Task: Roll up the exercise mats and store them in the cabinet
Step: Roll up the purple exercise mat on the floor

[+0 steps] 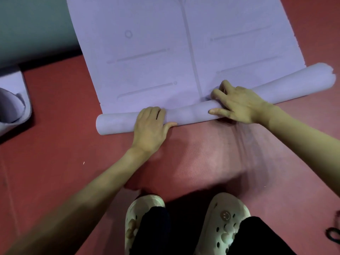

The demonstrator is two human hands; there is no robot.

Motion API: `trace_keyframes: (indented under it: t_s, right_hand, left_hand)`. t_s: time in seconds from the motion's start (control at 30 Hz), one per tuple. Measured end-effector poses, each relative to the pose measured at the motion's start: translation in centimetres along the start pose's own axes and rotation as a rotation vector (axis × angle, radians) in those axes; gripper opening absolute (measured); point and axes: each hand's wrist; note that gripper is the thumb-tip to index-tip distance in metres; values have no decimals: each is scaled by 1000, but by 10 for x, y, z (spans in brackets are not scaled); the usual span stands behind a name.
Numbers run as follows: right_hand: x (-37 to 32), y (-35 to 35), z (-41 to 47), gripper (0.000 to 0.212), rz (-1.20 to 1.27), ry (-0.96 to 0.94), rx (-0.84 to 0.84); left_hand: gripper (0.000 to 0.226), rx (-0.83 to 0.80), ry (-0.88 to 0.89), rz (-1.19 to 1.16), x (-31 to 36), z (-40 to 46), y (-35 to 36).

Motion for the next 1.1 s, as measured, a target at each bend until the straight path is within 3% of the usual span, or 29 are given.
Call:
trace_keyframes:
  t_s: [0.27, 0.47, 0.53, 0.67, 0.8, 0.93, 1.1]
  right_hand:
    - [-6, 12, -6, 63, -114, 17, 231]
    - [-3, 18, -13, 70, -288, 48, 223]
    - [1, 15, -8, 71, -296, 6, 189]
    - [12, 9, 7, 74, -262, -49, 101]
    - [18, 3, 22, 84, -229, -63, 23]
    - [21, -4, 32, 93, -198, -106, -19]
    - [23, -1, 29, 92, -152, -45, 40]
  left_hand:
    - [56, -143, -25, -103, -15, 33, -6]
    - [48, -318, -171, -214, -27, 53, -7]
    - [47, -310, -204, -235, -26, 50, -7]
    - [42, -117, -229, -359, -19, 40, -7]
    - [48, -28, -113, -177, -11, 31, -6]
    - [66, -76, -67, -27, -7, 27, -5]
    - [67, -192, -57, 3, -10, 45, -6]
Point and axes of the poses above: each hand's wrist, its own z-axis towards the middle knuckle, its own y-axis out of the palm, x = y × z, and after that the axes turned 6 degrees about x, right-handed
